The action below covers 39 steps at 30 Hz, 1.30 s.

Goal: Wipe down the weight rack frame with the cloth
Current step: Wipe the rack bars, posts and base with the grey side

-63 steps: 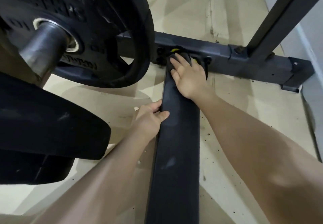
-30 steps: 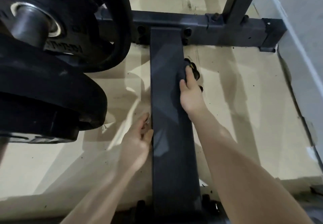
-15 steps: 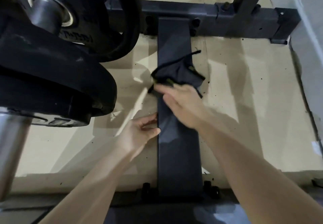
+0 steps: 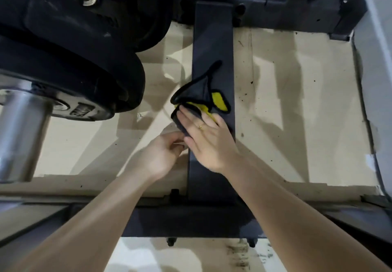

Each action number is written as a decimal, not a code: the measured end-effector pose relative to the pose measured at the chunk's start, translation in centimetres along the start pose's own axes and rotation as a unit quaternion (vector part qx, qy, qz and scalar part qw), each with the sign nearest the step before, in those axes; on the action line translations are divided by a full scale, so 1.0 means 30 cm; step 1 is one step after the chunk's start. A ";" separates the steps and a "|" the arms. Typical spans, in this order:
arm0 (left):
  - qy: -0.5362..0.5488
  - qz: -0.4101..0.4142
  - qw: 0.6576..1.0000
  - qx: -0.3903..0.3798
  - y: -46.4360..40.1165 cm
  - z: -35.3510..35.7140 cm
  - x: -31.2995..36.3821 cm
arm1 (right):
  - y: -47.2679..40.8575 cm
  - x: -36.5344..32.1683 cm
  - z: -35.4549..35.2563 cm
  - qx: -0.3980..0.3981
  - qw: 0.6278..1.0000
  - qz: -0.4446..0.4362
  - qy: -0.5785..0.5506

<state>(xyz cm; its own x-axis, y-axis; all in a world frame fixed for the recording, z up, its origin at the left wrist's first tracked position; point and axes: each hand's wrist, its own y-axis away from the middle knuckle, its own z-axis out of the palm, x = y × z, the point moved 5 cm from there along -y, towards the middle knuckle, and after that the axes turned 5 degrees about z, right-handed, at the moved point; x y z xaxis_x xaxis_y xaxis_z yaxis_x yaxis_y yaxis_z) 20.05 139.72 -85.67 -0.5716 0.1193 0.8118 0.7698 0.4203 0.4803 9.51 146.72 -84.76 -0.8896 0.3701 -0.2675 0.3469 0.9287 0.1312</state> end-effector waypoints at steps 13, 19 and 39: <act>-0.445 0.009 0.896 -0.012 0.204 -0.016 -0.028 | 0.183 -0.138 0.047 -0.040 0.997 -0.060 -0.011; -0.460 -0.005 0.888 0.009 0.370 0.014 -0.101 | 0.039 -0.101 0.028 -0.073 0.985 -0.050 0.149; -0.264 -0.099 0.955 0.092 0.586 0.218 -0.076 | 0.477 -0.127 0.029 -0.086 0.996 -0.015 -0.024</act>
<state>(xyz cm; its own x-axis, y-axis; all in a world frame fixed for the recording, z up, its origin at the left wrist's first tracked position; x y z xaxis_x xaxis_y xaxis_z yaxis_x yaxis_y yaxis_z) 33.02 152.73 -81.24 -0.8020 0.4369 0.4074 0.5962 0.6275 0.5008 18.13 158.62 -82.69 -0.8817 0.3478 -0.3189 0.2612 0.9225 0.2841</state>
